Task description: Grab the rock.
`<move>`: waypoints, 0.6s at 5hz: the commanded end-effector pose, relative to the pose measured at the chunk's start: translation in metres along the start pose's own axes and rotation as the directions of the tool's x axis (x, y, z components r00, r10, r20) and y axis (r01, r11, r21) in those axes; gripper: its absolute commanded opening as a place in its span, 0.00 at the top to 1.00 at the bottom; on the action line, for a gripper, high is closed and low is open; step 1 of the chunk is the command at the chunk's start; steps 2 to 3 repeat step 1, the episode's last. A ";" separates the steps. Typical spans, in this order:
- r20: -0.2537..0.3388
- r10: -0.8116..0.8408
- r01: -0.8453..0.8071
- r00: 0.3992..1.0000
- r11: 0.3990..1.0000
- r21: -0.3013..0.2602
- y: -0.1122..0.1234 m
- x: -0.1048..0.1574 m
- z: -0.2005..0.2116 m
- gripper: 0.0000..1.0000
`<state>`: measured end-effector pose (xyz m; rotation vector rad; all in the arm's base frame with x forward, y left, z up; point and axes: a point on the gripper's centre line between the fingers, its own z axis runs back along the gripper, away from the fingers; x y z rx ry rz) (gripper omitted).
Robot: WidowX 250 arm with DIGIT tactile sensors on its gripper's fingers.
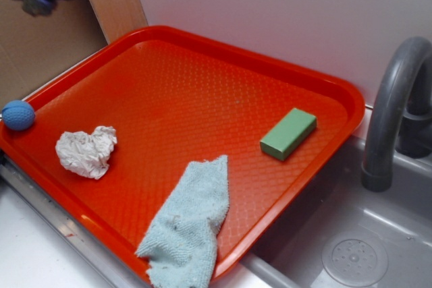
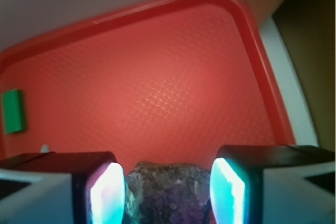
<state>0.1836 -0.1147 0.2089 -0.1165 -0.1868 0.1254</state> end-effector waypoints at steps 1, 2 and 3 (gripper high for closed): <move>0.170 -0.132 0.145 0.977 0.987 -0.065 0.002 0.004 0.047 1.00; 0.170 -0.132 0.145 0.977 0.987 -0.065 0.002 0.004 0.047 1.00; 0.170 -0.132 0.145 0.977 0.987 -0.065 0.002 0.004 0.047 1.00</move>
